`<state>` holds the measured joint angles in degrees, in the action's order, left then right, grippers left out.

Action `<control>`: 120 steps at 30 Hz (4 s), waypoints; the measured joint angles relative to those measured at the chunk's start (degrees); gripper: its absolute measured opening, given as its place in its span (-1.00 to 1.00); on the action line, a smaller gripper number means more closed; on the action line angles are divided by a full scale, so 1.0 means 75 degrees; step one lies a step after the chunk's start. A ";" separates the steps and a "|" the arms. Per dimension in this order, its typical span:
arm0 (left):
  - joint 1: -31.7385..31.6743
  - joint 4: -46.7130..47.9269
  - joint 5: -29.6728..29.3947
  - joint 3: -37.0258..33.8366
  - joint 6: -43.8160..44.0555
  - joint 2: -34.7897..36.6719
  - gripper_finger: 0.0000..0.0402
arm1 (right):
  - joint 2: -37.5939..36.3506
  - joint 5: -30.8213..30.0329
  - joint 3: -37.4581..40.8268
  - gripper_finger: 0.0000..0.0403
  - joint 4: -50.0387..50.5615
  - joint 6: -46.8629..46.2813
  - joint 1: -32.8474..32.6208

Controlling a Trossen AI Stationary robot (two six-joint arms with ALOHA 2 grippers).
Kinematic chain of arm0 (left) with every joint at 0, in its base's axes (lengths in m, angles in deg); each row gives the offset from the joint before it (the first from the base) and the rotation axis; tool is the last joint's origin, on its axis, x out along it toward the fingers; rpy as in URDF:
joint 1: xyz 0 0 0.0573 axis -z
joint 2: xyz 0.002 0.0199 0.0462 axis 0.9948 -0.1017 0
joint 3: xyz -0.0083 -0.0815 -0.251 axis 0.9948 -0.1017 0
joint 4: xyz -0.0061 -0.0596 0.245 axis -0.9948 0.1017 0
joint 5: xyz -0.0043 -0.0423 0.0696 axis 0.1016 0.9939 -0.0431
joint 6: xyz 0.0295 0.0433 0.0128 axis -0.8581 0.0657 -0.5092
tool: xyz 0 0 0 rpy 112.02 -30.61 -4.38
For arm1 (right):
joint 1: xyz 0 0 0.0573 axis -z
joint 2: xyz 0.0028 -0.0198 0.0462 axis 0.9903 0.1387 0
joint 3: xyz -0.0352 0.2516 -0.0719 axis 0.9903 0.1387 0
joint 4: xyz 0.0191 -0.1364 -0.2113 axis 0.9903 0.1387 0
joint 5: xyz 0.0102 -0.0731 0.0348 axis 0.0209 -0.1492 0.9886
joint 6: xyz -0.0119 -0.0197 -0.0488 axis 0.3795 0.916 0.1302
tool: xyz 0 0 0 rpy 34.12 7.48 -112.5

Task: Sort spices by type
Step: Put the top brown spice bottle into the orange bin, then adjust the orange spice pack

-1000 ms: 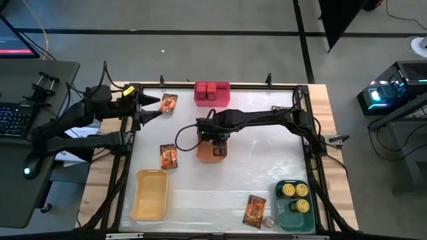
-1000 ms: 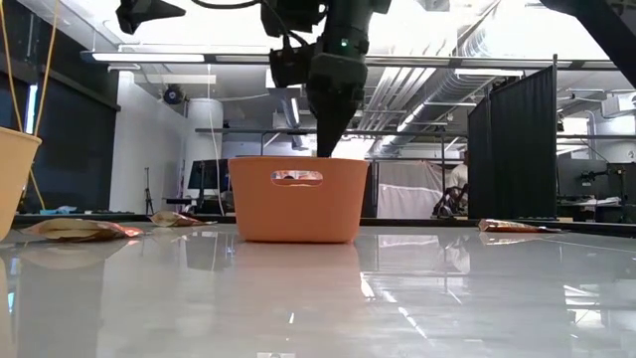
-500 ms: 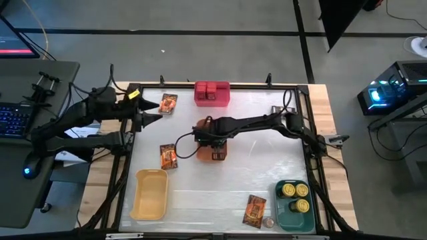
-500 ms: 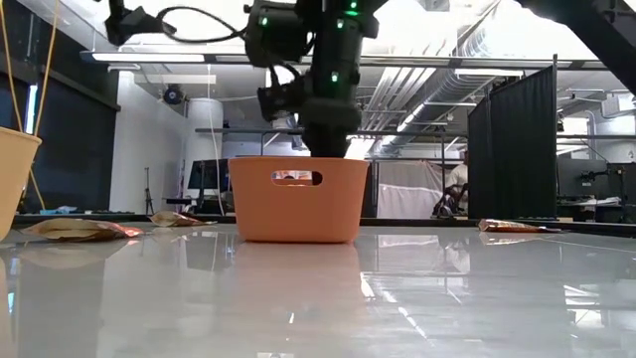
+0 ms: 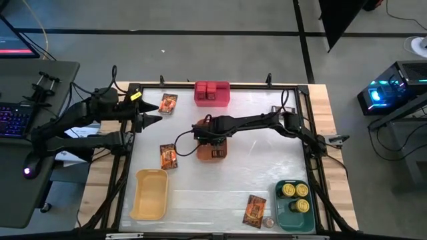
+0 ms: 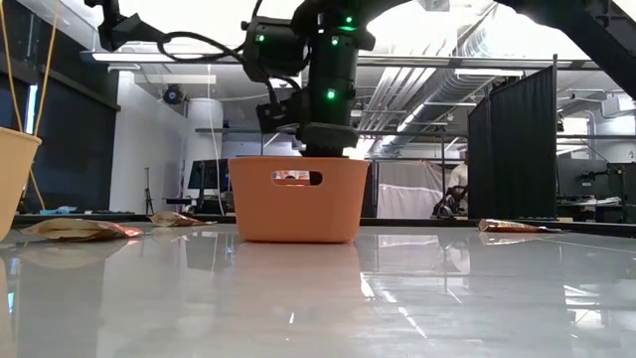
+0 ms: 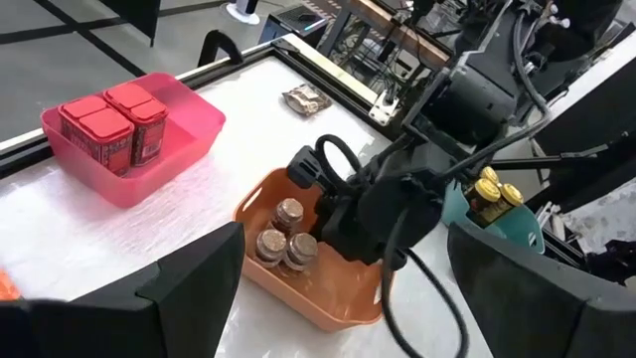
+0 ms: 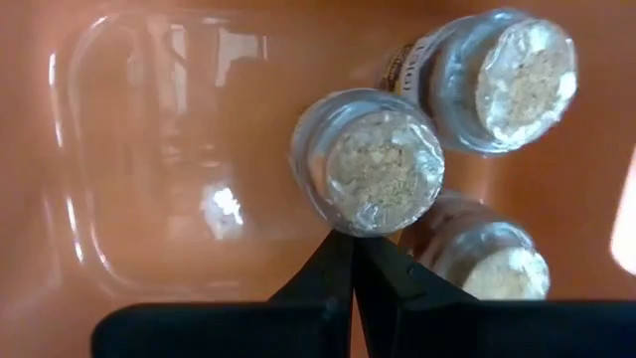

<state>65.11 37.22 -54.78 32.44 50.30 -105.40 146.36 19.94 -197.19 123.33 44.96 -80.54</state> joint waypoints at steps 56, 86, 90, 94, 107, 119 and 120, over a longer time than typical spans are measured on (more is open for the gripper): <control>0.0003 -0.0070 -0.0023 -0.0005 -0.0200 0.0000 0.68 | -0.0282 0.0013 0.0000 -1.00 -0.0217 0.1178 0.0357; 0.0001 0.0087 0.0001 -0.0006 -0.0811 -0.0100 0.68 | -0.2206 0.2281 -0.0354 -1.00 0.2030 -0.1680 -0.0329; 0.0000 0.0047 0.0033 -0.0006 -0.0885 -0.0176 0.68 | -0.3199 0.3717 0.1097 -1.00 0.1204 -0.3428 -0.1001; 0.0001 0.0030 0.0052 -0.0006 -0.1173 -0.0317 0.68 | -0.3876 0.5287 0.2647 -1.00 -0.0103 -0.5657 -0.2085; 0.0000 -0.0713 0.0047 -0.0006 -0.1483 -0.1097 0.68 | -0.3369 0.4967 0.5134 -1.00 -0.3116 -0.8656 -0.4128; 0.0002 -0.0877 0.0044 -0.0006 -0.1239 -0.1095 0.68 | -0.2236 0.5186 0.5111 -1.00 -0.2446 -0.6455 -0.3985; 0.0000 -0.0880 0.0044 -0.0006 -0.1201 -0.1082 0.68 | -0.2171 0.5244 0.5106 -1.00 -0.2459 -0.6306 -0.3933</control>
<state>65.11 30.62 -54.45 32.39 41.29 -113.52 130.08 59.27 -158.90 104.88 -2.33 -110.04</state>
